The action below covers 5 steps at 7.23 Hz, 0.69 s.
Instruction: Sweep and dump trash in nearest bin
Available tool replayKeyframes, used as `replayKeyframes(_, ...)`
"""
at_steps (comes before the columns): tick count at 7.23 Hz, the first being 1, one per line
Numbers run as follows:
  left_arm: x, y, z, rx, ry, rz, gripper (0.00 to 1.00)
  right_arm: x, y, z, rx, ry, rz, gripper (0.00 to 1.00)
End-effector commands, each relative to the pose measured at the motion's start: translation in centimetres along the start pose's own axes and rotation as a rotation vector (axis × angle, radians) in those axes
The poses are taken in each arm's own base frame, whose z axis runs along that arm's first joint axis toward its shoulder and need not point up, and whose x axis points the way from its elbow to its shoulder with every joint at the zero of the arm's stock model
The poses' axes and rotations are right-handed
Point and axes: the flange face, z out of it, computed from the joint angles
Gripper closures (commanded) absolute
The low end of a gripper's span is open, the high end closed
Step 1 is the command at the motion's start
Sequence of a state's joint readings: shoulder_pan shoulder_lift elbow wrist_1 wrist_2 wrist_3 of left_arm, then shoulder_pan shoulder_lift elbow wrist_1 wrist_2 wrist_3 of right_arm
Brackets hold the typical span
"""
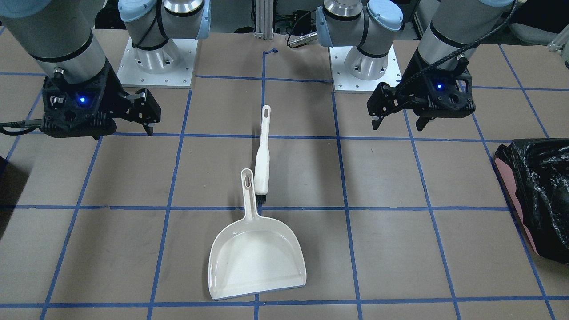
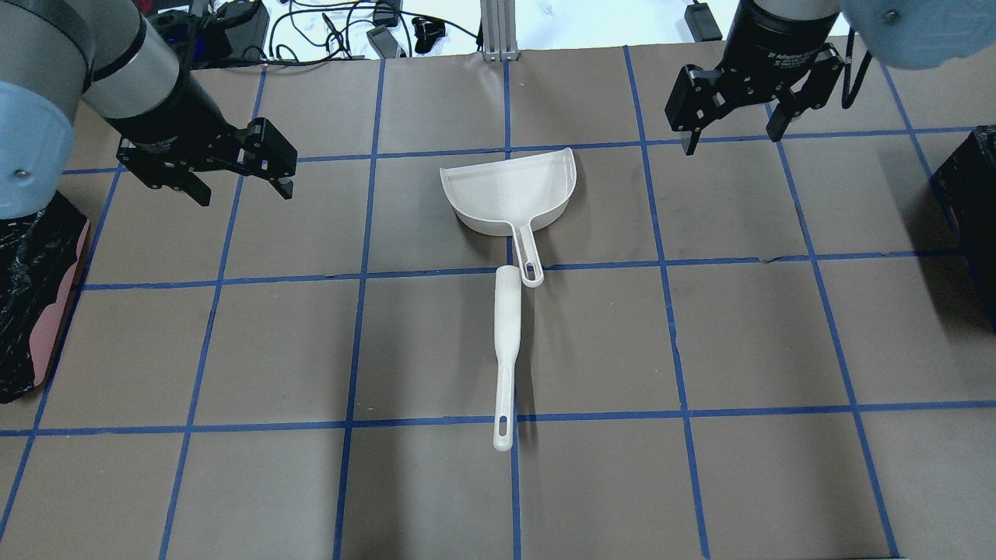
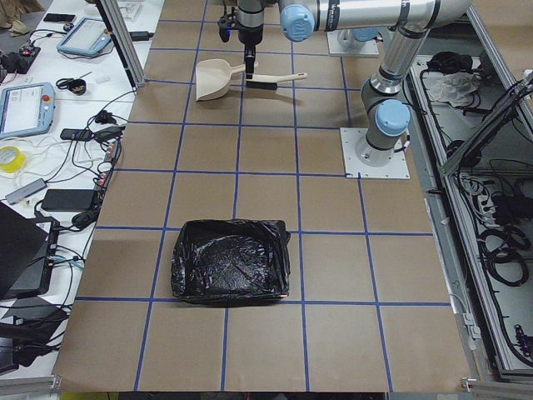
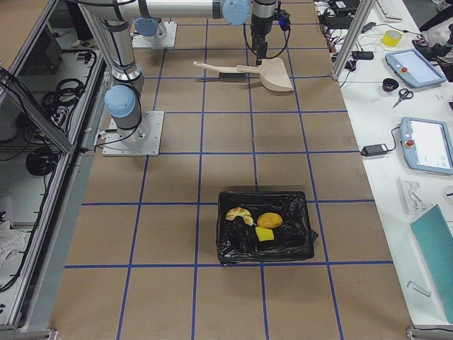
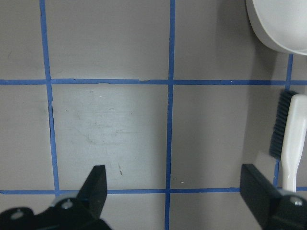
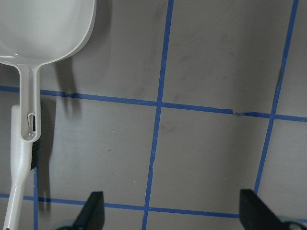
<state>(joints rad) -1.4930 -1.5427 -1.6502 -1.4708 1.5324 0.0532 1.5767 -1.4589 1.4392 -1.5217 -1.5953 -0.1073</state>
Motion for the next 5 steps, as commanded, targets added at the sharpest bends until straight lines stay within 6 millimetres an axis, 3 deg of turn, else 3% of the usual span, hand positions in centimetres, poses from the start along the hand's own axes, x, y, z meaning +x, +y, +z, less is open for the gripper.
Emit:
replayKeyframes(1, 0.0, 0.1, 0.2, -0.003, -0.001, 0.0, 0.0, -0.2, 1.9, -0.6, 0.007, -0.004, 0.0, 0.0)
replayKeyframes(3, 0.0, 0.0, -0.4, 0.01, -0.001, 0.0, 0.0, -0.5, 3.5, 1.2, -0.008, -0.01, 0.003, 0.0)
replayKeyframes(5, 0.0, 0.1, -0.5, 0.013, -0.002, -0.001, 0.0, -0.4, 3.6, 1.0, 0.002, -0.003, -0.002, 0.0)
